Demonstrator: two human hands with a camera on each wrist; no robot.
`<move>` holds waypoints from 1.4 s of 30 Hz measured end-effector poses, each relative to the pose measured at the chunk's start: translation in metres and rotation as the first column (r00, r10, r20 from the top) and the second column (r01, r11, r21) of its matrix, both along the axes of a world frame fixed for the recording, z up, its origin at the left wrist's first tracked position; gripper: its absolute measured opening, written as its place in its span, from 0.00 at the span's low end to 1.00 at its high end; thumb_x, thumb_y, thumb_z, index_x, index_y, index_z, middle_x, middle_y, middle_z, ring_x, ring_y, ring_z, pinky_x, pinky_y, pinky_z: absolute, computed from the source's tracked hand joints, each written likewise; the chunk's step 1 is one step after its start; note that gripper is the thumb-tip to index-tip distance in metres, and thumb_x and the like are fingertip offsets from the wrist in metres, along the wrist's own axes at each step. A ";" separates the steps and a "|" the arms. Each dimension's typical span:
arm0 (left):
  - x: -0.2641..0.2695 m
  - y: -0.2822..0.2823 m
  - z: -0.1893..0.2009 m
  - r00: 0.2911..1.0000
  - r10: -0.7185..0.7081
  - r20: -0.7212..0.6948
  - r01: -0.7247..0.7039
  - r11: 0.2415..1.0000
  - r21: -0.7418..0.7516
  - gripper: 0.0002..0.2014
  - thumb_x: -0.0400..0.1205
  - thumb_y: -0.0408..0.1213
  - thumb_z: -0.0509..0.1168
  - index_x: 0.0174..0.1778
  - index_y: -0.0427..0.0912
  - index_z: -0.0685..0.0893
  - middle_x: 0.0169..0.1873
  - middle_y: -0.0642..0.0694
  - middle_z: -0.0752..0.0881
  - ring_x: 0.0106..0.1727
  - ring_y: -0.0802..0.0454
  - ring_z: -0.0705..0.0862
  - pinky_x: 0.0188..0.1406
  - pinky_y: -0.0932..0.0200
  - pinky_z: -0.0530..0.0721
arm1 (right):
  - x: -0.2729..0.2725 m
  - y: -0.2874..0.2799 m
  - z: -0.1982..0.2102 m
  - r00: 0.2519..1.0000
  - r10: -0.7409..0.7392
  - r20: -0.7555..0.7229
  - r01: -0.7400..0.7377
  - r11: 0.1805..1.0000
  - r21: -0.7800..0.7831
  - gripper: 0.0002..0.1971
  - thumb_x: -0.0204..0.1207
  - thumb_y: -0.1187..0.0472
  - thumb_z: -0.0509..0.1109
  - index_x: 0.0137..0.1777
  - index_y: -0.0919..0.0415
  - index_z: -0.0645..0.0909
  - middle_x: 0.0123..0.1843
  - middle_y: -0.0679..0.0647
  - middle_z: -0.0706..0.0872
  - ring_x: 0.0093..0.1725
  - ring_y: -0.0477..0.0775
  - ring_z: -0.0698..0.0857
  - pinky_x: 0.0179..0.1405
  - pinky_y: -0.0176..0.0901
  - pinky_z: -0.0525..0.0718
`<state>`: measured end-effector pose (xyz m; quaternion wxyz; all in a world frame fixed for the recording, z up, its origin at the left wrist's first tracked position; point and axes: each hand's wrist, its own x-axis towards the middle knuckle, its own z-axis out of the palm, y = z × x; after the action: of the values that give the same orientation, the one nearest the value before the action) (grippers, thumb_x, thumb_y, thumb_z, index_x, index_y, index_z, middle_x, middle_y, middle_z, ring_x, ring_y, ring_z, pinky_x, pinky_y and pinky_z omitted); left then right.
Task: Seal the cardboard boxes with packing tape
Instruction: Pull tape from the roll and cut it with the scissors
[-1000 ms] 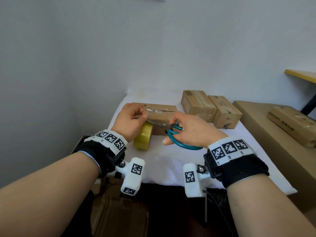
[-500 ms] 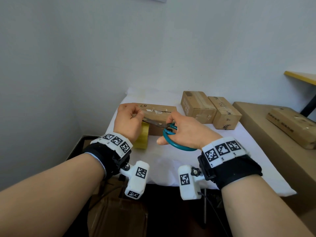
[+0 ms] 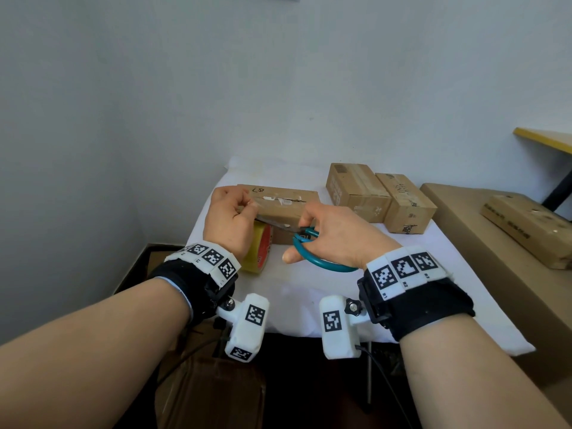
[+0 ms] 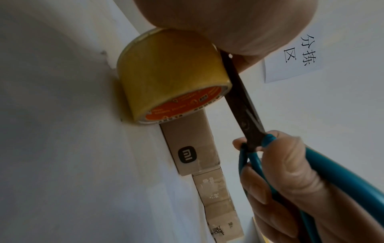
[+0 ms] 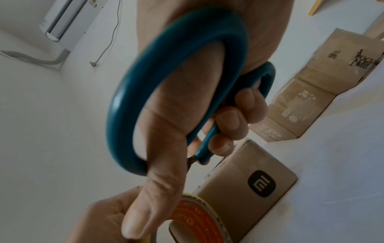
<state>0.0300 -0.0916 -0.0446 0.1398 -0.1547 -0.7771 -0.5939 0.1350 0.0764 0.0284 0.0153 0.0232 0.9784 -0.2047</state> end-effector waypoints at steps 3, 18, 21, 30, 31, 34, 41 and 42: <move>0.000 0.000 -0.001 1.000 -0.016 -0.001 0.016 1.000 0.005 0.10 0.72 0.44 0.62 0.38 0.41 0.82 0.57 0.48 0.78 0.54 0.50 0.80 0.54 0.60 0.72 | 0.000 0.000 0.003 1.000 0.000 -0.001 0.000 1.000 0.027 0.33 0.55 0.29 0.84 0.52 0.48 0.79 0.47 0.45 0.84 0.46 0.46 0.83 0.46 0.45 0.84; -0.001 -0.001 -0.004 0.997 -0.037 -0.071 0.037 0.999 -0.002 0.04 0.75 0.45 0.63 0.34 0.53 0.79 0.56 0.49 0.79 0.54 0.49 0.82 0.61 0.49 0.81 | 0.002 0.000 0.000 0.997 0.046 0.066 -0.050 0.998 0.046 0.42 0.60 0.24 0.78 0.67 0.46 0.68 0.53 0.44 0.80 0.51 0.46 0.82 0.58 0.54 0.86; -0.001 -0.002 -0.002 0.996 -0.035 -0.086 0.037 0.999 0.019 0.04 0.75 0.45 0.62 0.35 0.53 0.80 0.54 0.48 0.80 0.53 0.50 0.81 0.59 0.52 0.79 | 0.002 -0.002 0.001 0.998 0.048 0.040 -0.050 0.997 0.057 0.41 0.59 0.23 0.78 0.65 0.46 0.70 0.51 0.43 0.81 0.50 0.46 0.82 0.56 0.54 0.87; -0.002 -0.003 -0.001 0.995 -0.033 -0.091 0.037 0.998 0.041 0.04 0.76 0.44 0.63 0.36 0.51 0.81 0.51 0.53 0.79 0.53 0.52 0.81 0.56 0.57 0.77 | 0.003 -0.007 0.006 0.999 0.037 -0.004 -0.037 0.997 0.074 0.36 0.59 0.25 0.80 0.56 0.47 0.73 0.45 0.40 0.79 0.44 0.42 0.80 0.42 0.45 0.80; -0.002 -0.003 -0.002 0.995 -0.035 -0.093 0.039 0.999 0.035 0.04 0.76 0.44 0.63 0.37 0.50 0.81 0.51 0.53 0.78 0.53 0.53 0.81 0.56 0.57 0.77 | 0.003 -0.007 0.006 0.999 0.036 -0.002 -0.035 0.996 0.077 0.35 0.58 0.25 0.80 0.55 0.47 0.74 0.45 0.40 0.79 0.44 0.42 0.80 0.41 0.44 0.79; -0.002 -0.003 -0.003 0.995 -0.046 -0.093 0.048 0.999 0.021 0.04 0.75 0.44 0.63 0.37 0.50 0.81 0.51 0.55 0.78 0.50 0.62 0.80 0.53 0.65 0.76 | 0.002 -0.007 0.008 1.000 0.028 0.006 -0.029 0.996 0.083 0.34 0.57 0.26 0.81 0.51 0.48 0.75 0.47 0.42 0.82 0.45 0.43 0.80 0.41 0.44 0.80; -0.002 -0.002 -0.002 0.996 -0.030 -0.086 0.029 0.999 -0.014 0.04 0.75 0.44 0.64 0.37 0.51 0.82 0.52 0.51 0.79 0.48 0.61 0.78 0.48 0.74 0.71 | 0.003 -0.007 0.012 1.000 0.005 -0.001 -0.005 0.987 0.162 0.36 0.55 0.26 0.81 0.53 0.48 0.77 0.43 0.41 0.81 0.45 0.47 0.81 0.46 0.50 0.83; -0.001 -0.001 -0.002 0.996 -0.028 -0.083 0.028 1.000 -0.010 0.04 0.75 0.45 0.64 0.37 0.53 0.82 0.52 0.51 0.79 0.49 0.58 0.78 0.48 0.72 0.72 | 0.003 -0.006 0.012 1.000 0.004 0.003 -0.004 0.982 0.189 0.36 0.55 0.24 0.80 0.55 0.46 0.76 0.44 0.40 0.80 0.46 0.46 0.80 0.46 0.49 0.81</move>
<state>0.0288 -0.0926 -0.0464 0.1632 -0.1909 -0.7708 -0.5855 0.1384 0.0702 0.0404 0.0147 0.0228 0.9935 -0.1107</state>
